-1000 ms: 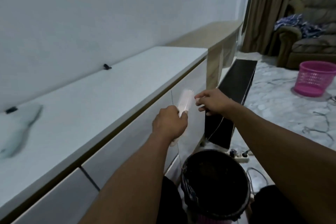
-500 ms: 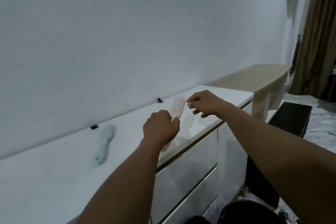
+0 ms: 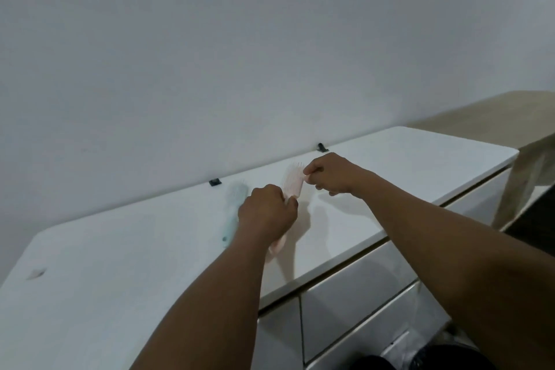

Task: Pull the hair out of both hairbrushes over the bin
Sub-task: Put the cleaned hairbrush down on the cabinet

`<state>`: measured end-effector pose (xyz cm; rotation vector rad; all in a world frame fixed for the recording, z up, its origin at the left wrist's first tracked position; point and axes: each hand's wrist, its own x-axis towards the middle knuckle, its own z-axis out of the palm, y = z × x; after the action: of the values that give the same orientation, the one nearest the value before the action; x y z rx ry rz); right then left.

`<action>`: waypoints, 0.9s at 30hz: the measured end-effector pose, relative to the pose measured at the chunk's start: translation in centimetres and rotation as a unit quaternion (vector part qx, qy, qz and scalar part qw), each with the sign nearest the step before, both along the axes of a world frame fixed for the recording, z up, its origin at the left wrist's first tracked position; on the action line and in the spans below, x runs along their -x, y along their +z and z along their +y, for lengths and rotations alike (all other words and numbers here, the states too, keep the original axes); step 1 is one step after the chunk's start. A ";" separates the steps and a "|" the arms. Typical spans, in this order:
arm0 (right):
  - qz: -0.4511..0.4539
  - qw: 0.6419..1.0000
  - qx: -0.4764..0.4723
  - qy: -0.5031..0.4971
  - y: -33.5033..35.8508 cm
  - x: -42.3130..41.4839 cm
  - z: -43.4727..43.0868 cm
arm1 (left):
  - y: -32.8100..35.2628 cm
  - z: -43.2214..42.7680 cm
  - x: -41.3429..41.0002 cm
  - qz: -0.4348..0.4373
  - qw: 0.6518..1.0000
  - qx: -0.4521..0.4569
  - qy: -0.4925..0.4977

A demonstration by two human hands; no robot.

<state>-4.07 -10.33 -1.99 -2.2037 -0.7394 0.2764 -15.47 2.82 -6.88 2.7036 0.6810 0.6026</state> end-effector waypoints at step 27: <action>-0.014 0.999 0.022 0.035 -4.3 -5.2 4.8 | -1.3 3.2 -3.6 0.078 0.997 0.004 -0.008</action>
<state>1.16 -5.48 -6.28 -2.2312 -0.8344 0.2995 -11.89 6.06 -8.14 2.7673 0.6979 0.3869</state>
